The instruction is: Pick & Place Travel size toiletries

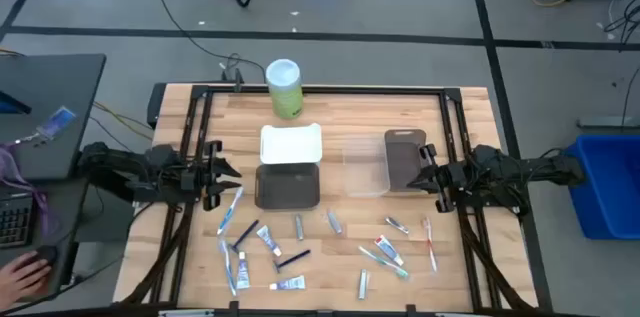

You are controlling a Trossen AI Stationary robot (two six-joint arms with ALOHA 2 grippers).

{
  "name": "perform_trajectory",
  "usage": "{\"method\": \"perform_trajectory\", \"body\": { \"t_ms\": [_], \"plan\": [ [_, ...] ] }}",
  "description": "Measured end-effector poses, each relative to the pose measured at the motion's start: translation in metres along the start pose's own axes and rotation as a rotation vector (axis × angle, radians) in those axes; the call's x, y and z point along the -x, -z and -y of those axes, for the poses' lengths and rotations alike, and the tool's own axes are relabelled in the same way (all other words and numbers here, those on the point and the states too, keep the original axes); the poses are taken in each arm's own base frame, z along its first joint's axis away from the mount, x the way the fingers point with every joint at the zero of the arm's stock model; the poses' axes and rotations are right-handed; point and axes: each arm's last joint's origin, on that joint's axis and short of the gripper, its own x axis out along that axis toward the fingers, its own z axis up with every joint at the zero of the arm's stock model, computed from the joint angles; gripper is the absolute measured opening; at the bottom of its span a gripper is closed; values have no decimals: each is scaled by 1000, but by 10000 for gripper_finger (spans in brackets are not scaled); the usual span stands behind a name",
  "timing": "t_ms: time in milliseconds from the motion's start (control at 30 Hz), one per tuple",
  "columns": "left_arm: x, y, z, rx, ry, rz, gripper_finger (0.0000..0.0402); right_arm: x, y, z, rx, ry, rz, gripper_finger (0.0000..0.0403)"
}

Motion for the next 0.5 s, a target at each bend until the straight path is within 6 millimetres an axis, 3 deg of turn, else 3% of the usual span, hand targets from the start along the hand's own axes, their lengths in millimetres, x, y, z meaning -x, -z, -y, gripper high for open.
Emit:
{"method": "perform_trajectory", "body": {
  "t_ms": [300, 500],
  "plan": [
    [0, 0, 0, -23, 0, 0, 116, 0, 0, 0, -124, 0, 0, 14],
    [0, 0, 0, -16, 1, 4, 116, 0, -1, 0, -115, 2, 13, 13]
  ]
}}
